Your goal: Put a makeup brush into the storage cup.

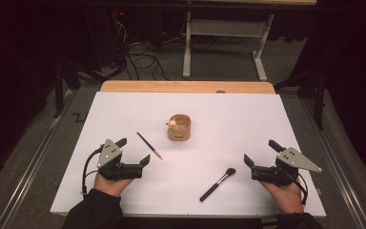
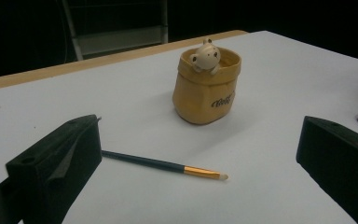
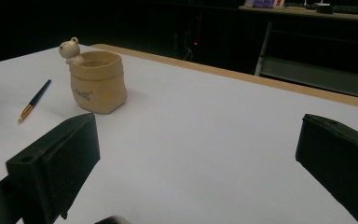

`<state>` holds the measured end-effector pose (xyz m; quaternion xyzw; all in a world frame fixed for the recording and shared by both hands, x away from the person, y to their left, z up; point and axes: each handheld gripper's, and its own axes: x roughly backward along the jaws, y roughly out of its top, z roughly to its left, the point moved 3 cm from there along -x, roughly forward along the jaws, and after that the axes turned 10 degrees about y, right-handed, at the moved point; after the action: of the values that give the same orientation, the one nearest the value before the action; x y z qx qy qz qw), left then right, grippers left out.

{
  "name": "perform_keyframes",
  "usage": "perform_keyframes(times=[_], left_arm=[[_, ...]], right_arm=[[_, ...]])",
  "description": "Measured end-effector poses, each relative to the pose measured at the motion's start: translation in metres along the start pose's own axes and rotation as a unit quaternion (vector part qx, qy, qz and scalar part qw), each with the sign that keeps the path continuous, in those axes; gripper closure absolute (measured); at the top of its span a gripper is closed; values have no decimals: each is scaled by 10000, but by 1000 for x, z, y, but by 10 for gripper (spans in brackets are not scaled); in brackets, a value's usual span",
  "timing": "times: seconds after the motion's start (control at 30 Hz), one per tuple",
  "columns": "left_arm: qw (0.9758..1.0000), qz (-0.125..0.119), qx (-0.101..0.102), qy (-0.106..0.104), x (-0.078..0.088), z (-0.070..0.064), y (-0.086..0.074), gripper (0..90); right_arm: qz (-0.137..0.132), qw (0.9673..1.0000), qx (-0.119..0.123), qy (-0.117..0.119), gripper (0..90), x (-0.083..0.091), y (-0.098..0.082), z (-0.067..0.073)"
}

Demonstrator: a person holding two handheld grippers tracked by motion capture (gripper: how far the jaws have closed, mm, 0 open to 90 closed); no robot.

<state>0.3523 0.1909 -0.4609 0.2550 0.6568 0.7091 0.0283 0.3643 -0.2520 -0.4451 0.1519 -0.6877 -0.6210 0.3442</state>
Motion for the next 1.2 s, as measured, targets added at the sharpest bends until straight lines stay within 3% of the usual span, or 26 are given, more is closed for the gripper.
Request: perform_keyframes(times=[0.23,0.67,1.13,1.2], left_arm=[[9999,38,73,110,0,8,-1,7],[9977,211,309,574,7,37,-2,15],[9947,600,327,765,3,41,-4,23],[9940,646,460,759,2,43,-2,23]], right_arm=[[5,10000,-5,-4,2,-1,-1,-1],[30,10000,7,-7,2,-1,-2,-2],[63,9999,-102,12,2,-4,1,-6],[120,9999,-75,-3,2,-4,0,-7]])
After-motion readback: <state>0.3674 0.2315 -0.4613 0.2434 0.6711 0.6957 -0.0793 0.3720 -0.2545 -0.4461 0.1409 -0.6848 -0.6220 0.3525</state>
